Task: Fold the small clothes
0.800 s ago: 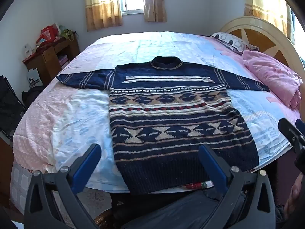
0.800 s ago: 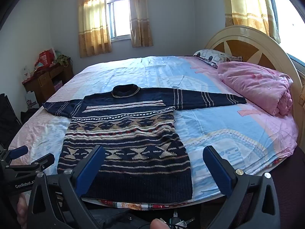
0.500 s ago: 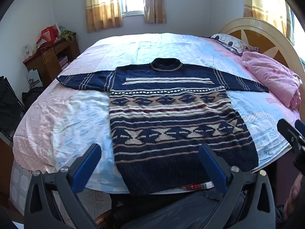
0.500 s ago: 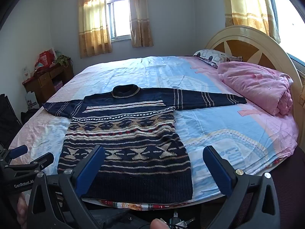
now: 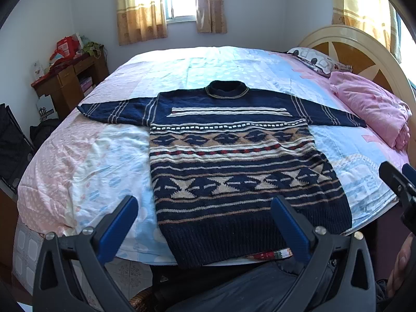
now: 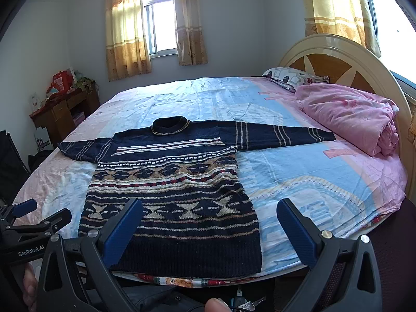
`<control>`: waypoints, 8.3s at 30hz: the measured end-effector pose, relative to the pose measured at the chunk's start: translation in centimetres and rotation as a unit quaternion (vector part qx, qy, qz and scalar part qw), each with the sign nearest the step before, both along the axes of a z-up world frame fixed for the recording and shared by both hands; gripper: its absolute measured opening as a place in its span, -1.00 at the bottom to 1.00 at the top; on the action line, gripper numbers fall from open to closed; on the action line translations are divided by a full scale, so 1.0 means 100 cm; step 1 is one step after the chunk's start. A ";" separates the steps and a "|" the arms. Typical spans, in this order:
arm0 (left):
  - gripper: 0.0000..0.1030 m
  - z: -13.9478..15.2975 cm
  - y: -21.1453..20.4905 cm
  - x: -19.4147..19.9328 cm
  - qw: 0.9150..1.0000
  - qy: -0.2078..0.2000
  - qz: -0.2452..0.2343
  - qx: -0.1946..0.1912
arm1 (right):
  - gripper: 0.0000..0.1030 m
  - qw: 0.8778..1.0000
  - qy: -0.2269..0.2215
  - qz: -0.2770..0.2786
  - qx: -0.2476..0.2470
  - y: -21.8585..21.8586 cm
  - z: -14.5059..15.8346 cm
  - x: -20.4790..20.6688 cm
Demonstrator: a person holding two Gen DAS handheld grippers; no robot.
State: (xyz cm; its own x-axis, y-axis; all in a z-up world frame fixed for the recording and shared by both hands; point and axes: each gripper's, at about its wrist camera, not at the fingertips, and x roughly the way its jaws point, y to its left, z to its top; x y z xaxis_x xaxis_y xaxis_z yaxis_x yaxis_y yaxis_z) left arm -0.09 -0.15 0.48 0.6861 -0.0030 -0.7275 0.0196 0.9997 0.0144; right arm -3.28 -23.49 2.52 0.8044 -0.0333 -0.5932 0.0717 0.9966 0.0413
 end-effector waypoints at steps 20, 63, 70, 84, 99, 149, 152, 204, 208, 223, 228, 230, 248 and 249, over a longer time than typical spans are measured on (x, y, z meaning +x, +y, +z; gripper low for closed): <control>1.00 0.000 0.001 0.000 1.000 0.000 -0.001 -0.002 | 0.98 1.000 0.001 0.000 0.003 -0.003 0.002 0.002; 1.00 0.000 0.002 0.001 1.000 -0.002 0.000 -0.004 | 0.98 1.000 -0.002 0.014 0.008 0.000 0.001 0.002; 1.00 0.000 0.001 0.012 1.000 -0.007 -0.001 0.002 | 0.98 1.000 -0.012 0.020 0.013 -0.009 0.002 0.008; 1.00 -0.008 0.011 0.095 0.998 -0.038 -0.014 0.047 | 0.98 0.997 -0.036 0.061 -0.008 -0.040 -0.020 0.083; 1.00 -0.059 -0.028 0.234 0.994 -0.011 -0.063 0.085 | 0.97 1.000 0.005 -0.016 0.014 -0.141 -0.069 0.212; 1.00 -0.143 -0.027 0.364 0.998 0.050 0.007 0.044 | -0.26 0.930 0.116 -0.332 0.104 -0.476 -0.151 0.374; 1.00 -0.143 -0.024 0.363 0.998 0.052 0.006 0.039 | -0.68 0.937 0.109 -0.312 0.116 -0.475 -0.150 0.376; 0.77 -0.129 -0.026 0.354 0.997 0.054 -0.053 -0.028 | 0.05 0.968 0.141 0.207 0.030 -0.010 -0.145 0.413; 0.74 -0.101 -0.048 0.341 0.995 0.035 -0.079 -0.043 | 0.08 0.977 0.082 0.197 0.025 -0.045 -0.124 0.385; 0.27 -0.113 -0.182 0.395 0.983 0.113 -0.143 -0.029 | 0.21 0.996 -0.017 0.064 0.057 -0.150 -0.136 0.360; -0.11 -0.127 -0.193 0.406 0.984 0.119 -0.115 -0.068 | 0.21 0.996 -0.035 0.067 0.040 -0.143 -0.130 0.354; -0.56 -0.126 -0.195 0.405 0.983 0.115 -0.122 -0.079 | 0.21 0.996 -0.041 0.067 0.044 -0.143 -0.128 0.352; -0.73 -0.042 -0.087 0.372 0.993 0.022 -0.090 -0.077 | 0.25 0.995 -0.070 0.056 0.051 -0.149 -0.122 0.346; -0.73 -0.043 -0.082 0.372 0.993 0.019 -0.085 -0.074 | 0.28 0.994 -0.072 0.061 0.049 -0.147 -0.122 0.345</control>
